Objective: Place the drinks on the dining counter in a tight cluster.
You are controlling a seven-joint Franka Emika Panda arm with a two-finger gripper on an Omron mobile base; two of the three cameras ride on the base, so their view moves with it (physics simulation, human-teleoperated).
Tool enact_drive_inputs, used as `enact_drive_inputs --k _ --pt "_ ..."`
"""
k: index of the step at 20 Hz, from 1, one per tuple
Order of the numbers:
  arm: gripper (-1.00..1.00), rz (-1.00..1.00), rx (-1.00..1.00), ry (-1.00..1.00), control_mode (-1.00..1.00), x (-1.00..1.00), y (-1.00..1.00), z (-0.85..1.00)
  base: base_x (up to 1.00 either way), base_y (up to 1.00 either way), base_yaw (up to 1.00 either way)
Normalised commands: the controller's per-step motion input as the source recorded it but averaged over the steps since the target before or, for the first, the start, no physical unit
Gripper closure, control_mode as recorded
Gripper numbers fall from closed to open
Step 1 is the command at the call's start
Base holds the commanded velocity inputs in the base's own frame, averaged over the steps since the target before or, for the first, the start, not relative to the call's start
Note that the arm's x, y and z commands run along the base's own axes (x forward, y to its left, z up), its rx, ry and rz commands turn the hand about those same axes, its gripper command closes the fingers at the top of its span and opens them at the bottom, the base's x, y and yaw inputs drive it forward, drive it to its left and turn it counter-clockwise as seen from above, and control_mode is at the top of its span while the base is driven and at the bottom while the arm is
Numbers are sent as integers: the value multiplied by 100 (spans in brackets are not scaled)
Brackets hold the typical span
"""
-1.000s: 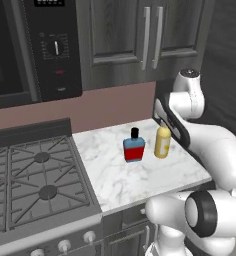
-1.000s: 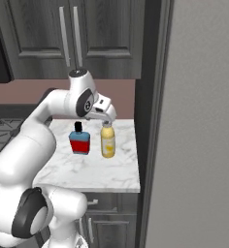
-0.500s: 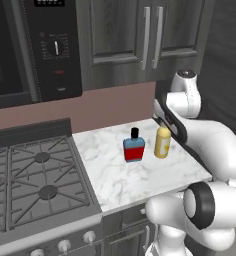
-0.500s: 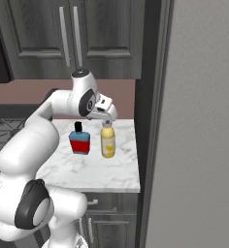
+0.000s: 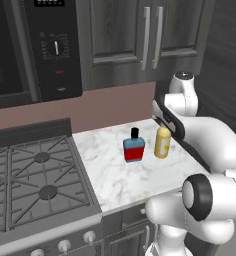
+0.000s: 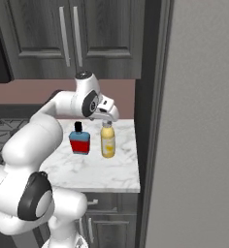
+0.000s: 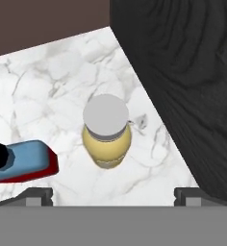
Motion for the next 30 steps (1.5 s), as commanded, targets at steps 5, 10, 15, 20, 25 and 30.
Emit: enact_drive_inputs --k 5,10,15,20,25,30 --pt "-100 0 0 0 -100 15 -3 -15 0 0 0" --pt "-100 0 0 0 -100 21 -1 -11 0 0 0" --pt "-100 0 0 1 -100 24 0 -10 0 0 0" --pt "-100 0 3 5 -100 26 -4 -11 0 0 0" --pt "-100 0 2 5 -100 23 -1 -15 0 0 0" --pt "-100 0 0 0 -100 14 0 -9 0 0 0"
